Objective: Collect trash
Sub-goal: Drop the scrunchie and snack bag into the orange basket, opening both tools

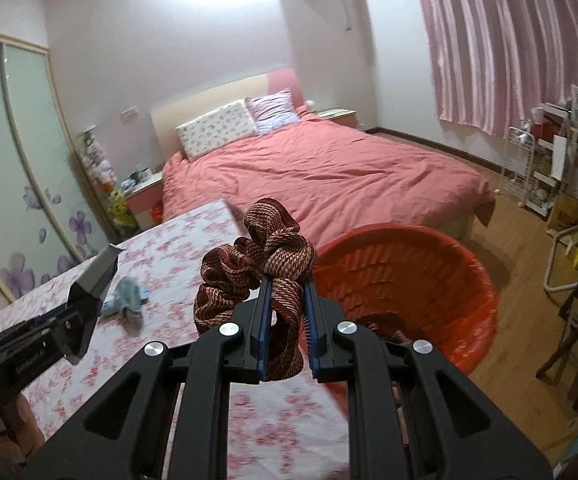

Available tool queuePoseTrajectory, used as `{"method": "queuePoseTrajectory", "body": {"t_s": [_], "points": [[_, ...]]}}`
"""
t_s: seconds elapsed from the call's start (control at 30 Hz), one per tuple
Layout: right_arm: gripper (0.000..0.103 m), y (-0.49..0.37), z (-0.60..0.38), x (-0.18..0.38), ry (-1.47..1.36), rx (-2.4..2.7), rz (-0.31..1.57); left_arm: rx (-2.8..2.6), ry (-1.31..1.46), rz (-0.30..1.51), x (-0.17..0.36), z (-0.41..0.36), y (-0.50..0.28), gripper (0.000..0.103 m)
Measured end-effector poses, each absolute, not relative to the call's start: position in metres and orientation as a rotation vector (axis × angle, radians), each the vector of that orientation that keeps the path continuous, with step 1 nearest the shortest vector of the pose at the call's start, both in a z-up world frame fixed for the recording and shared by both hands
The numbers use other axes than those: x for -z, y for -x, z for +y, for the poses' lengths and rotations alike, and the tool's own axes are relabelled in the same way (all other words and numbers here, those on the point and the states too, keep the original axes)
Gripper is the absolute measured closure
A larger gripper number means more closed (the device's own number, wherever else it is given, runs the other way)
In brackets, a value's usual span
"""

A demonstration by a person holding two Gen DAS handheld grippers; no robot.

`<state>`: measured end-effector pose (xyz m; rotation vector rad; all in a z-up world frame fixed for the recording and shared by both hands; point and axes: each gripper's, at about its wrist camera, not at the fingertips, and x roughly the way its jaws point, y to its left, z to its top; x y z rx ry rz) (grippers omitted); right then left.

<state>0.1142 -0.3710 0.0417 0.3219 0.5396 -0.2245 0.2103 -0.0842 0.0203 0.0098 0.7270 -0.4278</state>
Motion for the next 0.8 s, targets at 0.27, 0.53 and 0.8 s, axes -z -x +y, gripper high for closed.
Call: {"method": "queuePoseTrajectory", "body": {"t_s": [0.27, 0.53, 0.8], "points": [[0.088, -0.112, -0.413, -0.032, -0.375, 0.307, 0.526, 0.553, -0.014, 0.747, -0.014, -0.151, -0.201, 0.068], [0.088, -0.113, -0.448, -0.019, -0.421, 0.365, 0.524, 0.654, -0.032, 0.774, -0.002, -0.212, -0.202, 0.068], [0.086, -0.122, -0.478, -0.004, -0.467, 0.398, 0.54, 0.687, -0.063, 0.802, 0.017, -0.259, -0.216, 0.064]]}}
